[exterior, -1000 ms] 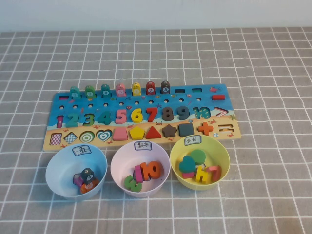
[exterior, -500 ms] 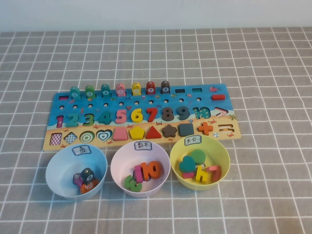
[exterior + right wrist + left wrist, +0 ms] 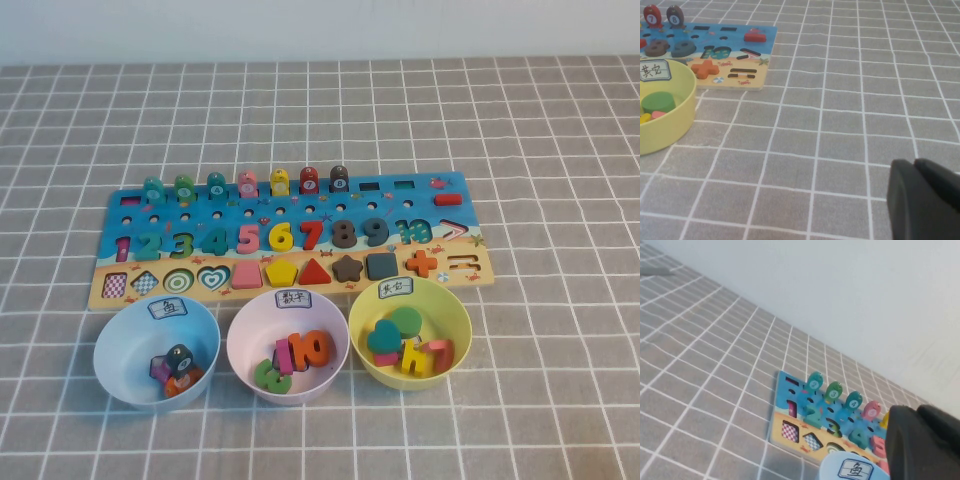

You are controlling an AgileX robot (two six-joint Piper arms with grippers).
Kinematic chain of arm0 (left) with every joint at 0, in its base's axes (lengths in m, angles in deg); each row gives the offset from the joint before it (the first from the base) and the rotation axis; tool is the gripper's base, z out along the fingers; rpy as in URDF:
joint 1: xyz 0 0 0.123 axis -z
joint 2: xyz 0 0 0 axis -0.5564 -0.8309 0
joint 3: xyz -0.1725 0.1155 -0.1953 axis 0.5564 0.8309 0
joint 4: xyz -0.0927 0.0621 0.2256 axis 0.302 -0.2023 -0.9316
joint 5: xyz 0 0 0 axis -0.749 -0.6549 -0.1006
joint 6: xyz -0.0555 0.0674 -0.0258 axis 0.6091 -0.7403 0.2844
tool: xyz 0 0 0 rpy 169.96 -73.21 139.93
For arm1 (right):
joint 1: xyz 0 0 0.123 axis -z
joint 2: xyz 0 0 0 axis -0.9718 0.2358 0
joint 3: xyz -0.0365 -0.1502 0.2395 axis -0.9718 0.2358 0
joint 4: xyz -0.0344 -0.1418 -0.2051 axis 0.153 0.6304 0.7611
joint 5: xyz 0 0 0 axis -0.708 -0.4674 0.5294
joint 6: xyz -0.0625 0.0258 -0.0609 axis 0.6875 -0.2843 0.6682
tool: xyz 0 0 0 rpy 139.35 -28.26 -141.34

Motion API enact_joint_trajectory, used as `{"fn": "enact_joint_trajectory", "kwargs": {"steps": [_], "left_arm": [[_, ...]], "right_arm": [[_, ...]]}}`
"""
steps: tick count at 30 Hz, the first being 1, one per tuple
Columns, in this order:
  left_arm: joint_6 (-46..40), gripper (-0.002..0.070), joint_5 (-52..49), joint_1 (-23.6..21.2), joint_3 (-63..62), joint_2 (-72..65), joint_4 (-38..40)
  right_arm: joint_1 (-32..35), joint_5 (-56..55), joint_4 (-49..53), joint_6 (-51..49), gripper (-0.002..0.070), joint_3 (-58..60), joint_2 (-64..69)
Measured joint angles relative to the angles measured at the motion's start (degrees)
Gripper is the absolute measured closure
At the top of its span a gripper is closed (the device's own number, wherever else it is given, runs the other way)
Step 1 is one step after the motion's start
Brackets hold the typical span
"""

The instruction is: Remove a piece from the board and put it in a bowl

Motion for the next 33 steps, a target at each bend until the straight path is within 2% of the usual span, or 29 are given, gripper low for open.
{"fn": "enact_joint_trajectory", "kwargs": {"steps": [4, 10, 18, 23, 33], "left_arm": [[2.3, 0.0680, -4.9, 0.0, -2.6, -0.1, 1.6], [1.6, 0.0680, -22.7, 0.0, -17.4, -12.3, 1.3], [-11.2, 0.0680, -39.8, 0.0, -34.6, -34.1, 0.9], [-16.3, 0.0680, -44.8, 0.0, -42.4, -47.1, 0.8], [-23.2, 0.0680, -47.7, 0.0, -58.1, -74.2, 0.6]], "right_arm": [[0.0, 0.0, 0.0, 0.0, 0.0694, 0.0, 0.0], [0.0, 0.0, 0.0, 0.0, 0.0694, 0.0, 0.0], [0.0, 0.0, 0.0, 0.0, 0.0694, 0.0, 0.0], [0.0, 0.0, 0.0, 0.0, 0.0694, 0.0, 0.0], [0.0, 0.0, 0.0, 0.0, 0.0694, 0.0, 0.0]]}}
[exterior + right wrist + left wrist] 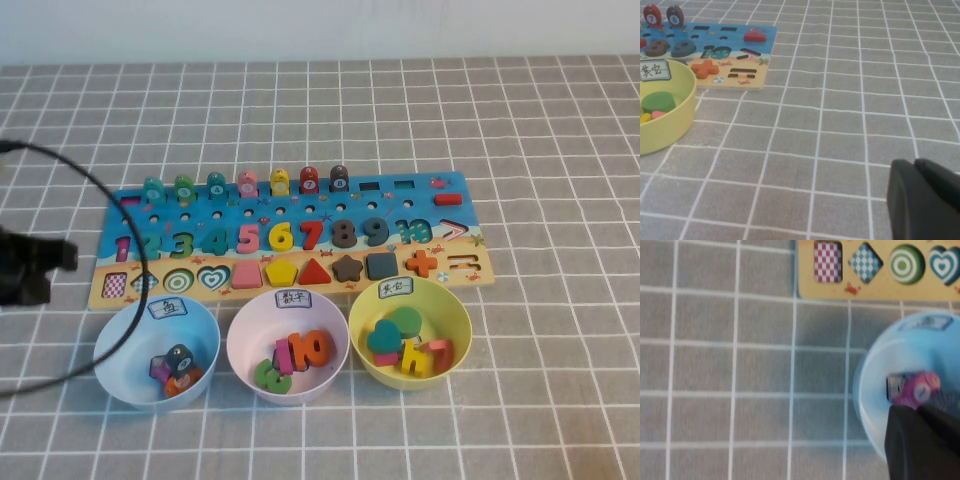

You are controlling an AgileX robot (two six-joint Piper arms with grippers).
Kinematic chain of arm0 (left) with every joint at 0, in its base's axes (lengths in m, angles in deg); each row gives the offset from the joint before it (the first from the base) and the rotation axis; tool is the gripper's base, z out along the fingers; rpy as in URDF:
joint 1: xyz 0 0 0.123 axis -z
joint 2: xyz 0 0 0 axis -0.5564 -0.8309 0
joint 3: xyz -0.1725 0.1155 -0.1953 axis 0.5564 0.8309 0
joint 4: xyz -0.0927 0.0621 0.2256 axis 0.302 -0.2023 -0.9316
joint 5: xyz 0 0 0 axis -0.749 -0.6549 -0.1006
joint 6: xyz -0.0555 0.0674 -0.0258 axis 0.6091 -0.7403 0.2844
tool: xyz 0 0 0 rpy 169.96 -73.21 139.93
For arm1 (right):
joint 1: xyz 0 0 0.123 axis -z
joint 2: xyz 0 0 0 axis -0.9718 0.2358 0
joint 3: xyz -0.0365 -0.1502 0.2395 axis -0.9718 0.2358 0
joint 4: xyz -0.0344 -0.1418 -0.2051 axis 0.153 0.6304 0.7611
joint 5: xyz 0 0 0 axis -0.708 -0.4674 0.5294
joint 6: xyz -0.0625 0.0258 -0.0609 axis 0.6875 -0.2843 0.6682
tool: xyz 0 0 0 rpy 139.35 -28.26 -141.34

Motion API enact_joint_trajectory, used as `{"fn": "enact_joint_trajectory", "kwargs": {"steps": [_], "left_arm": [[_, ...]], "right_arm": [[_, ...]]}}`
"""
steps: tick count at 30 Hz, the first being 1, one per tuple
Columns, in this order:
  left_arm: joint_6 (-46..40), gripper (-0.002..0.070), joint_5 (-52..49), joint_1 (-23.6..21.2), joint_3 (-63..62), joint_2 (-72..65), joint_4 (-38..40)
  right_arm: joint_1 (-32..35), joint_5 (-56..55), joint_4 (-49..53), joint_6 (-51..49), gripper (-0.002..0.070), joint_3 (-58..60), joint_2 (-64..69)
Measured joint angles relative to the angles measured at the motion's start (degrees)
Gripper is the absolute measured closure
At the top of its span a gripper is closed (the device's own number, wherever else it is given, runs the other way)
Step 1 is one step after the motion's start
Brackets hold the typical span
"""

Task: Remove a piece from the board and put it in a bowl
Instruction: Pick up the "number 2"

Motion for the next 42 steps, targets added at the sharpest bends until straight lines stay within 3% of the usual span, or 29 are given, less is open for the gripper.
{"fn": "enact_joint_trajectory", "kwargs": {"steps": [15, 22, 29, 32, 38, 42], "left_arm": [[-0.1, 0.0680, -7.7, 8.7, -27.4, -27.6, -0.9], [2.9, 0.0680, -15.8, 9.0, -37.9, -35.6, -1.8], [3.0, 0.0673, -16.8, 9.0, -39.8, -38.9, -4.1], [0.8, 0.0613, -16.9, 9.0, -40.0, -40.0, -4.1], [0.8, 0.0377, -14.6, 9.0, -40.1, -41.2, -4.9], [4.0, 0.0324, -12.6, 9.0, -40.2, -42.1, -5.9]], "right_arm": [[0.0, 0.0, 0.0, 0.0, 0.0694, 0.0, 0.0], [0.0, 0.0, 0.0, 0.0, 0.0694, 0.0, 0.0], [0.0, 0.0, 0.0, 0.0, 0.0694, 0.0, 0.0], [0.0, 0.0, 0.0, 0.0, 0.0694, 0.0, 0.0], [0.0, 0.0, 0.0, 0.0, 0.0694, 0.0, 0.0], [0.0, 0.0, 0.0, 0.0, 0.0694, 0.0, 0.0]]}}
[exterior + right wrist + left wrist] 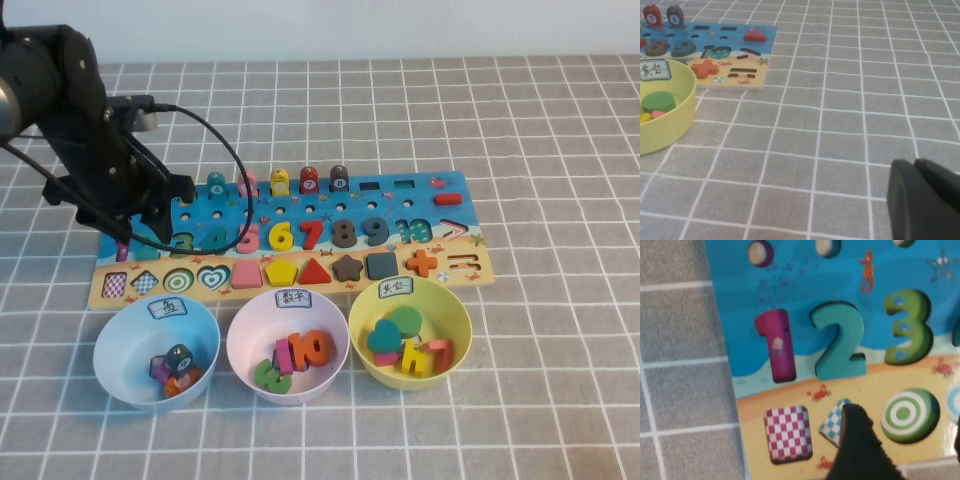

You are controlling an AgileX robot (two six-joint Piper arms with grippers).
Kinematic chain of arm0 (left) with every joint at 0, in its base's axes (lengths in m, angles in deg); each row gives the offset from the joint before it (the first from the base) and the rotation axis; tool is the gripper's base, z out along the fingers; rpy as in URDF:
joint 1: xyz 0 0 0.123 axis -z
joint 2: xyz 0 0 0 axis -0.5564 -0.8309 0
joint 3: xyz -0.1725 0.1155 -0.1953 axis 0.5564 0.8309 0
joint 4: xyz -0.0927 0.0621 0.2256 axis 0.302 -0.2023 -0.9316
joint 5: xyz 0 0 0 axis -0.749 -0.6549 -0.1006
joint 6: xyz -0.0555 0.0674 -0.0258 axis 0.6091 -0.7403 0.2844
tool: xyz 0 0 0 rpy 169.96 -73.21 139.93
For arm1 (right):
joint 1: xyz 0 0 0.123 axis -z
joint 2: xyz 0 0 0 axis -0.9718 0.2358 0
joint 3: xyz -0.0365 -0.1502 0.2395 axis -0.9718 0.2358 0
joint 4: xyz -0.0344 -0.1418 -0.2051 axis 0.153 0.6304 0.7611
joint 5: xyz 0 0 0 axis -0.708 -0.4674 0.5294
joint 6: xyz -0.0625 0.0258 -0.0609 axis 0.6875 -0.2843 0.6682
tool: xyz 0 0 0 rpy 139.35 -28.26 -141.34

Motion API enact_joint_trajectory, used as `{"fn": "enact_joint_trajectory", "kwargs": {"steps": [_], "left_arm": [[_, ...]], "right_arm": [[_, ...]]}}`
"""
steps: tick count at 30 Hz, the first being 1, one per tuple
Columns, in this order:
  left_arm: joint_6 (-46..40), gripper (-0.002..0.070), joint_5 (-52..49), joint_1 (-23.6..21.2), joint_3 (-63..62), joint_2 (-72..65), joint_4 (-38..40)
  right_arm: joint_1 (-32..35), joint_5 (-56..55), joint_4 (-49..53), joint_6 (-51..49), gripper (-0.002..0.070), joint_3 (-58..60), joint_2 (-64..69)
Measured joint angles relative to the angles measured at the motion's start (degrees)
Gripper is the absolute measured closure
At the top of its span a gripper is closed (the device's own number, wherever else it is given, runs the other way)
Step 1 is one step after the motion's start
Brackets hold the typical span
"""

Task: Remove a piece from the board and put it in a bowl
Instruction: Pick up the "number 2"

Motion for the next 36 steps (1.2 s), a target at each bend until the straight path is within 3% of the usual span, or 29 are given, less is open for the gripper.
{"fn": "enact_joint_trajectory", "kwargs": {"steps": [36], "left_arm": [[3.2, 0.0314, 5.3, 0.0, -0.1, -5.7, -3.8]], "right_arm": [[0.0, 0.0, 0.0, 0.0, 0.0694, 0.0, 0.0]]}}
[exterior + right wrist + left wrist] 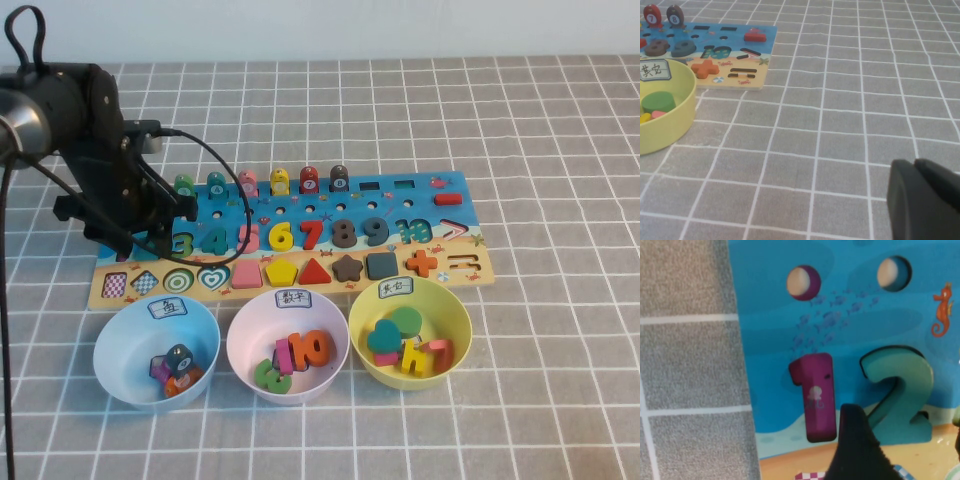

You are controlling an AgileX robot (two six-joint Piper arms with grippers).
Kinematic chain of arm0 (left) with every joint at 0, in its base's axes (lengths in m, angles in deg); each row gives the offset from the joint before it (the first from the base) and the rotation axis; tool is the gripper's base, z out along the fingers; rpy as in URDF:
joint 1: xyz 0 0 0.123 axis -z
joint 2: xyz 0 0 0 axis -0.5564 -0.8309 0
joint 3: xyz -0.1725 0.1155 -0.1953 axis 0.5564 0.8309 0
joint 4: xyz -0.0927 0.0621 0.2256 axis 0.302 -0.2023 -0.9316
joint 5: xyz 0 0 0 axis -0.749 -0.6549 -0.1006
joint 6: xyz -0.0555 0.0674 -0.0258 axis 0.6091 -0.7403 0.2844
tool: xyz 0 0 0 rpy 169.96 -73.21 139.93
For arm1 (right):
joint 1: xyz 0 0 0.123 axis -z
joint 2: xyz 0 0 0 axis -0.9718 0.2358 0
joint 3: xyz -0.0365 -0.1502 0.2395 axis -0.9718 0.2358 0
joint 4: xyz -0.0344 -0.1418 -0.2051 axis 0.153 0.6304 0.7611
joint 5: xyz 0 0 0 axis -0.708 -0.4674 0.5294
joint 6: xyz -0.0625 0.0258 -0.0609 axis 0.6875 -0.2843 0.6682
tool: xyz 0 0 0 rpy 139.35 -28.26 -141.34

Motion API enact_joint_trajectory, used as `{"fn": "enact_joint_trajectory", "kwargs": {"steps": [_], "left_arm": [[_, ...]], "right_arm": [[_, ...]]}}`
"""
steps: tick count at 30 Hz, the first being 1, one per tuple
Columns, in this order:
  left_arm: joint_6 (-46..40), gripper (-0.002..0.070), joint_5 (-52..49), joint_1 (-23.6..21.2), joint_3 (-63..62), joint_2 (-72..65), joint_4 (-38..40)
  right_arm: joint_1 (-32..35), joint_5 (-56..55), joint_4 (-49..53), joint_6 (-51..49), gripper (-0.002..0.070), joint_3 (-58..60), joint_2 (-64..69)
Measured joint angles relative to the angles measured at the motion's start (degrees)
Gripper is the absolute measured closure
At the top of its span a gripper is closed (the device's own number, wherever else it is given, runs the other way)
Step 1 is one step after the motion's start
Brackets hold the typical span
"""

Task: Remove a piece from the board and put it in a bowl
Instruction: Pick up the "number 2"

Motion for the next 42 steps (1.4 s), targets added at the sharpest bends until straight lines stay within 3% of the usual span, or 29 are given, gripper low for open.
{"fn": "enact_joint_trajectory", "kwargs": {"steps": [24, 42], "left_arm": [[0.0, 0.0449, 0.2, 0.0, -0.5, -1.0, -0.6], [0.1, 0.0453, 0.1, 0.0, -0.5, -1.0, -0.5]], "right_arm": [[0.0, 0.0, 0.0, 0.0, 0.0694, 0.0, 0.0], [0.0, 0.0, 0.0, 0.0, 0.0694, 0.0, 0.0]]}}
